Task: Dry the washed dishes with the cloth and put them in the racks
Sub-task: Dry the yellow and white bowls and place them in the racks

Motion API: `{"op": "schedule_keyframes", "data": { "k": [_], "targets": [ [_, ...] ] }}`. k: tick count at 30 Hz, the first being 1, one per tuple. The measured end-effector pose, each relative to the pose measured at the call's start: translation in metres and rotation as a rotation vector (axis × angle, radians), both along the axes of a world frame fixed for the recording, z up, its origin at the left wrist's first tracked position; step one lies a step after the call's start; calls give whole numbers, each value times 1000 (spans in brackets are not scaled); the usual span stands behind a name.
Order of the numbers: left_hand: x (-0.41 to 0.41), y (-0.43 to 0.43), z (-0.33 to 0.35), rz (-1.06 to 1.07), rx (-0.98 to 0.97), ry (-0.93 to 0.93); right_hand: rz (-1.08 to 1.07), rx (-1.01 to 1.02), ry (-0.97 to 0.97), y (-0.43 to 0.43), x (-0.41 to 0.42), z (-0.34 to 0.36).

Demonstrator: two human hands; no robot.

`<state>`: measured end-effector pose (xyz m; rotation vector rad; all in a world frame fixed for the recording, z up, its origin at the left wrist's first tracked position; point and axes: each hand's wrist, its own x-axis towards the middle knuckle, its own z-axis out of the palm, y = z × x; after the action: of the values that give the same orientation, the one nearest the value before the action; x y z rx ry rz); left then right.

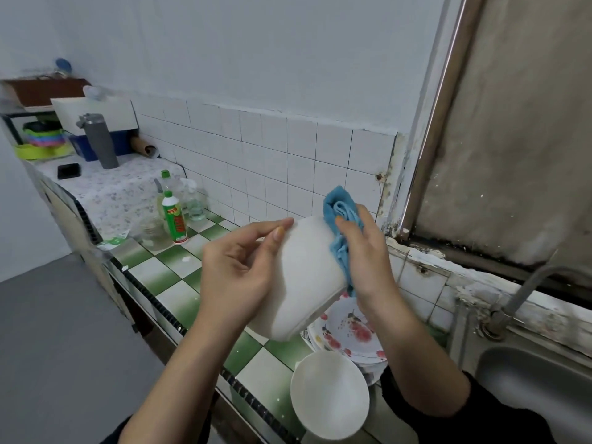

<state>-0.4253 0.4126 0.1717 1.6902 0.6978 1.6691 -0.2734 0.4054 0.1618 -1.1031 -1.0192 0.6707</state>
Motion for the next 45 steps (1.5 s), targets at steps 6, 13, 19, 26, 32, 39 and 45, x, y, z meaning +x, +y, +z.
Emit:
{"op": "schedule_keyframes", "data": {
  "k": [6,13,19,26,32,39,45],
  "targets": [
    [6,0,-4,5,11,45,-139,363,-546,-21,-31,-12],
    [-1,-2,6,75,-11,-342,-4,-82,573,-5,-4,-11],
    [13,-2,-4,141,-128,-636,199,-193,992,-17,-40,-30],
    [-9,0,-8,55,-98,-263,25,-159,720,-17,-9,-18],
    [-16,-7,-10,78,-50,-1,-34,-22,261,-18,-28,-9],
    [-28,12,-22,205,-372,-184,51,138,549,-32,-24,8],
    [-63,39,-34,182,-650,-545,42,-147,49,-47,5,-2]
  ]
}}
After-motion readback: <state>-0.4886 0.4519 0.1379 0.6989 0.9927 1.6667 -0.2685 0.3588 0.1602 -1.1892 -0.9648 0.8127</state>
